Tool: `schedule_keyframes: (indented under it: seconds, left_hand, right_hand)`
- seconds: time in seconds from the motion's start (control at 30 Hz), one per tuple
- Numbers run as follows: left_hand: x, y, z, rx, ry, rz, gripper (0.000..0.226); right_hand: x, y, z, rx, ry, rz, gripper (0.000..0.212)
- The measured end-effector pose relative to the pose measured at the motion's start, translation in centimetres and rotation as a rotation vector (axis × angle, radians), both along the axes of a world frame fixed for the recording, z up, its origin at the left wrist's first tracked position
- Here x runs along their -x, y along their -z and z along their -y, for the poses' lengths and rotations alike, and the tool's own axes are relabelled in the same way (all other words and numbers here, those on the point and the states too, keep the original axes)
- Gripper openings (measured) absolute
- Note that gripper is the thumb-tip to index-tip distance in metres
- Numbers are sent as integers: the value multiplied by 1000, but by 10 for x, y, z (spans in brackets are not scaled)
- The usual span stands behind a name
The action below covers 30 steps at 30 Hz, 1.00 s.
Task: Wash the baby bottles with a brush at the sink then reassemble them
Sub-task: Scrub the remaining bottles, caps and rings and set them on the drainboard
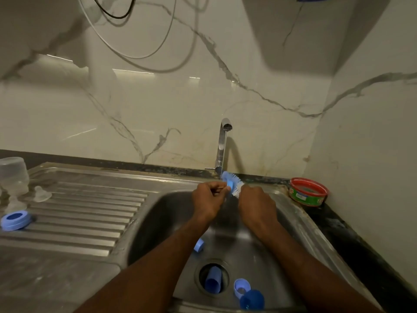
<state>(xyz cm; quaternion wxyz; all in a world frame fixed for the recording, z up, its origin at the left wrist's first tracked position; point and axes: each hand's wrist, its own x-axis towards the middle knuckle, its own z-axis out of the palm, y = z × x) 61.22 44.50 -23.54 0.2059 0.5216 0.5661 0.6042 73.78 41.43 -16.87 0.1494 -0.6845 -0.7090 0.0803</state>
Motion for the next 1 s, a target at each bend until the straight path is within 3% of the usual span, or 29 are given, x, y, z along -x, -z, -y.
schedule_keyframes:
  seconds: [0.23,0.3,0.43,0.5,0.63,0.77,0.9,1.0]
  left_hand:
    - [12,6,-5,104,-154,-2,5]
    - [14,9,-6,98,-114,8,5]
    - [0,9,-2,38,47,103,12]
    - [-4,4,-4,69,93,274,10]
    - [5,-14,-2,251,169,891,18]
    - [17,-22,0,191,265,1172,23]
    - [10,-22,0,263,395,1169,28]
    - [3,-22,6,318,559,976,30]
  right_hand:
    - [1,7,13,-60,-23,83,37]
    - [4,6,16,-82,-32,112,39]
    - [10,0,-3,60,51,-7,41]
    - [9,-3,-10,63,31,-31,42]
    - [2,6,2,-157,-66,123,34]
    - [-5,11,7,-311,-149,152,32]
    - [-6,6,13,-408,-147,136,27]
    - [-6,2,14,-442,-129,56,34]
